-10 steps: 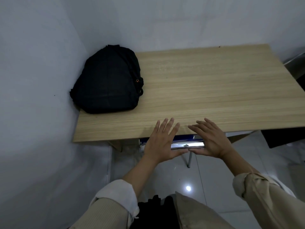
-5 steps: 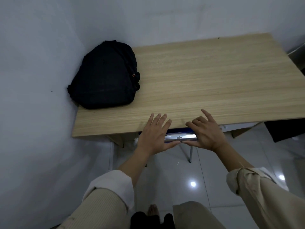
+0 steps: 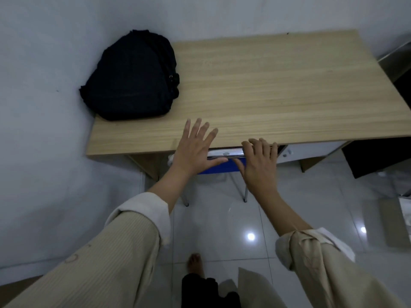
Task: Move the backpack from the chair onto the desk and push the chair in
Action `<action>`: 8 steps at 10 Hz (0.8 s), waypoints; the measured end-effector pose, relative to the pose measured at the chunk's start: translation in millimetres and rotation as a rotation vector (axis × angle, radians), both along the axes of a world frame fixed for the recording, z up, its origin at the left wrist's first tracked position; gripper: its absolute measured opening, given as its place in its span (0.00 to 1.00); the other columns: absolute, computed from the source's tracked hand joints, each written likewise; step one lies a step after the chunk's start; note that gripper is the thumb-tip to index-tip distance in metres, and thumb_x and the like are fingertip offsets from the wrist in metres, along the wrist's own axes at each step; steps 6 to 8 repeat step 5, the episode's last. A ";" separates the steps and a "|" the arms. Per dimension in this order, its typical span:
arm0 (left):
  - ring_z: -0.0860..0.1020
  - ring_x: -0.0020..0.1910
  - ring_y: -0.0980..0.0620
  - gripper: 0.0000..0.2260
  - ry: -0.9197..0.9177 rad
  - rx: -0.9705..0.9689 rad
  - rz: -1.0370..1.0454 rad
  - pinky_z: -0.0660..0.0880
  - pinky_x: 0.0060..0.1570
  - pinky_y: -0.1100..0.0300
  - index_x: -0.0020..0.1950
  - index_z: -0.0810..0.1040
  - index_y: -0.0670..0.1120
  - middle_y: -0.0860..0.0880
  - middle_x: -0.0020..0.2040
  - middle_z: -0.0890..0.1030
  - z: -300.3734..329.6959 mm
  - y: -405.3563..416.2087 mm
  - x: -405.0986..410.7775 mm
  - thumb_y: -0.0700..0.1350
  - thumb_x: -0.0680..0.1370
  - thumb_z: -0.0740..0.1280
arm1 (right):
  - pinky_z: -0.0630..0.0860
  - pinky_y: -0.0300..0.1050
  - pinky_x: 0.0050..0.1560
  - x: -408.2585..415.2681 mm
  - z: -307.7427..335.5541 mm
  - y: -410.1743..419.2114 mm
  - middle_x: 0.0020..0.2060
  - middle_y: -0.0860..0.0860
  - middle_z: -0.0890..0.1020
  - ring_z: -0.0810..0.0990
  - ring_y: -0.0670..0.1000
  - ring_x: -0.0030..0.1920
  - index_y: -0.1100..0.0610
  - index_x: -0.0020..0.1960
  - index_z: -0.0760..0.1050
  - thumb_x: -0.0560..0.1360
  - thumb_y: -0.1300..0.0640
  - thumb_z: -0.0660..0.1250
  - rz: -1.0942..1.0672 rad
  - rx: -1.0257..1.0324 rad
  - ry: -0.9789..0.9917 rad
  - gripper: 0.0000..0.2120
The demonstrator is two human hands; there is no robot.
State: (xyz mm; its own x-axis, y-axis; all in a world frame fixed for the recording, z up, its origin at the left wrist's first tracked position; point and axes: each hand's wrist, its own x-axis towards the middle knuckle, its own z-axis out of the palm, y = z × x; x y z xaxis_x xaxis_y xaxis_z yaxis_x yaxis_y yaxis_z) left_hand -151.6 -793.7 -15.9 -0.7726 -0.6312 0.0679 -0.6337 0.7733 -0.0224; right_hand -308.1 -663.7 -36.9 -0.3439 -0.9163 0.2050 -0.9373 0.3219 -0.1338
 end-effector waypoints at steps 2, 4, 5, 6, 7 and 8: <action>0.48 0.78 0.39 0.36 0.140 0.144 0.233 0.42 0.75 0.39 0.77 0.51 0.46 0.39 0.78 0.55 -2.2 52.9 6.9 0.64 0.77 0.58 | 0.48 0.66 0.76 16.9 10.8 21.2 0.78 0.58 0.52 0.45 0.64 0.78 0.54 0.78 0.50 0.77 0.66 0.58 -0.046 0.050 -0.182 0.33; 0.44 0.78 0.39 0.36 0.121 0.121 0.208 0.41 0.74 0.42 0.78 0.46 0.47 0.40 0.79 0.47 -8.5 107.6 33.9 0.46 0.76 0.64 | 0.47 0.62 0.76 31.5 21.5 66.2 0.79 0.55 0.44 0.41 0.60 0.78 0.50 0.78 0.47 0.79 0.60 0.59 -0.014 0.092 -0.312 0.33; 0.43 0.78 0.39 0.37 0.064 0.106 0.259 0.38 0.73 0.42 0.78 0.47 0.48 0.40 0.79 0.45 -14.7 129.8 51.2 0.46 0.75 0.65 | 0.46 0.61 0.77 39.6 17.2 88.4 0.79 0.54 0.45 0.41 0.59 0.78 0.49 0.78 0.46 0.80 0.57 0.59 0.013 0.133 -0.286 0.32; 0.43 0.78 0.39 0.37 0.064 0.106 0.259 0.38 0.73 0.42 0.78 0.47 0.48 0.40 0.79 0.45 -14.7 129.8 51.2 0.46 0.75 0.65 | 0.46 0.61 0.77 39.6 17.2 88.4 0.79 0.54 0.45 0.41 0.59 0.78 0.49 0.78 0.46 0.80 0.57 0.59 0.013 0.133 -0.286 0.32; 0.43 0.78 0.39 0.37 0.064 0.106 0.259 0.38 0.73 0.42 0.78 0.47 0.48 0.40 0.79 0.45 -14.7 129.8 51.2 0.46 0.75 0.65 | 0.46 0.61 0.77 39.6 17.2 88.4 0.79 0.54 0.45 0.41 0.59 0.78 0.49 0.78 0.46 0.80 0.57 0.59 0.013 0.133 -0.286 0.32; 0.43 0.78 0.39 0.37 0.064 0.106 0.259 0.38 0.73 0.42 0.78 0.47 0.48 0.40 0.79 0.45 -14.7 129.8 51.2 0.46 0.75 0.65 | 0.46 0.61 0.77 39.6 17.2 88.4 0.79 0.54 0.45 0.41 0.59 0.78 0.49 0.78 0.46 0.80 0.57 0.59 0.013 0.133 -0.286 0.32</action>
